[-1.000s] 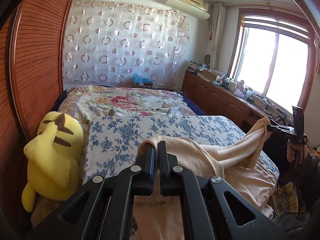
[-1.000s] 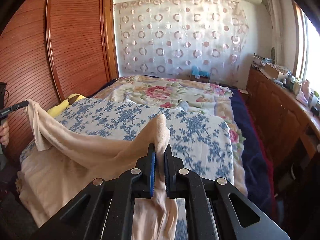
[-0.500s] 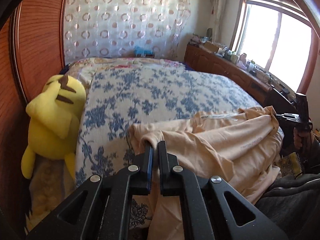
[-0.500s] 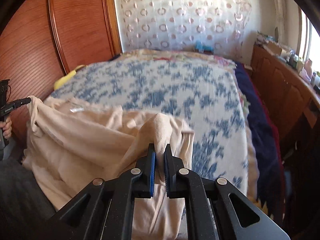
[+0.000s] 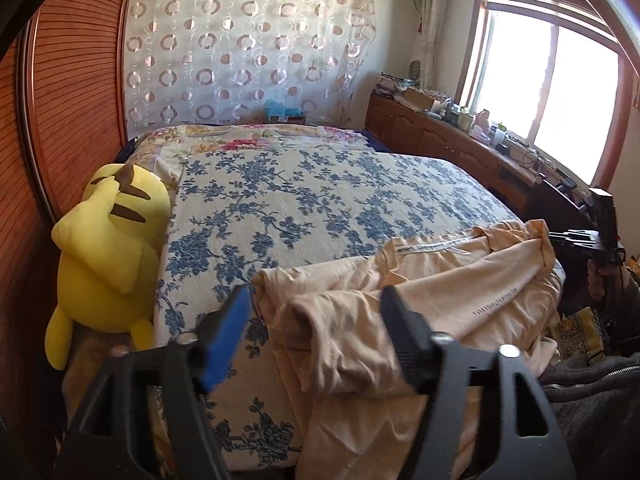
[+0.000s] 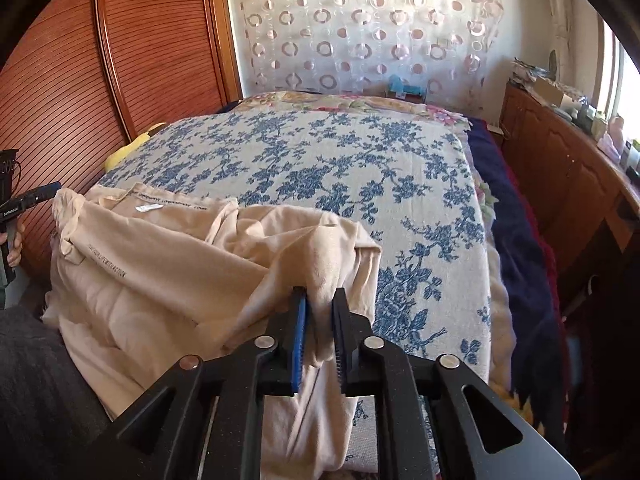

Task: Fold small clothes
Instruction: 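Lay the lifted hem over the collar and open both tools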

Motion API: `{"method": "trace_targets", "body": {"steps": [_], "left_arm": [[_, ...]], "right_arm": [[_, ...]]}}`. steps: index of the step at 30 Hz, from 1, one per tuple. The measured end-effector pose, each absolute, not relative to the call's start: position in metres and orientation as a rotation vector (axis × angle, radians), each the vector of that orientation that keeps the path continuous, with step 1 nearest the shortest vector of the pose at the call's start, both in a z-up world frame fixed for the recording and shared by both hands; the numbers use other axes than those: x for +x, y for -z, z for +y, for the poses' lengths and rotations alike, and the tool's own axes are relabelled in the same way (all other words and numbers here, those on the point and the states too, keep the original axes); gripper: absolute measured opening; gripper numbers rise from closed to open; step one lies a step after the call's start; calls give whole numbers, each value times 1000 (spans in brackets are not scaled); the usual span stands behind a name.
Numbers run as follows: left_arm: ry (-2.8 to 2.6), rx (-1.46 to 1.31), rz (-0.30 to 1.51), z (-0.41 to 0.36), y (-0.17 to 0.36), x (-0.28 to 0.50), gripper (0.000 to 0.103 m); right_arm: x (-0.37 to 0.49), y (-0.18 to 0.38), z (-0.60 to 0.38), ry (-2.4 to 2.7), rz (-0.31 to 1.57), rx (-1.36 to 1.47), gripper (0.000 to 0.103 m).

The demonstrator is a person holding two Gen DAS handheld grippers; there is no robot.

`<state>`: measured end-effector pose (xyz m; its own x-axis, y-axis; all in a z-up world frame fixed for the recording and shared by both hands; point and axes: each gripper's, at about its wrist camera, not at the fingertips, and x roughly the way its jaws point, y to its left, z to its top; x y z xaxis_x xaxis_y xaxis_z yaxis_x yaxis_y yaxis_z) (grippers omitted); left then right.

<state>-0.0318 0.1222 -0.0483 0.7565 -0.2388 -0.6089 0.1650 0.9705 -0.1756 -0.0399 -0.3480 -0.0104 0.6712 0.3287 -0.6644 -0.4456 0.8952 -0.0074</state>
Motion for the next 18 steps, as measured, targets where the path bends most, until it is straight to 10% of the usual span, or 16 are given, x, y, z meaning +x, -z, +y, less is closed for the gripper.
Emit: {"method": "trace_targets", "body": {"steps": [8,18], "left_arm": [[137,-151,716,144,60,-13,79],[66,-149,737,158,71,17,79]], "right_arm": [[-39,-5,-361,-398,670,-175,45],[27,8,-347,-429,703,-87,45]]}}
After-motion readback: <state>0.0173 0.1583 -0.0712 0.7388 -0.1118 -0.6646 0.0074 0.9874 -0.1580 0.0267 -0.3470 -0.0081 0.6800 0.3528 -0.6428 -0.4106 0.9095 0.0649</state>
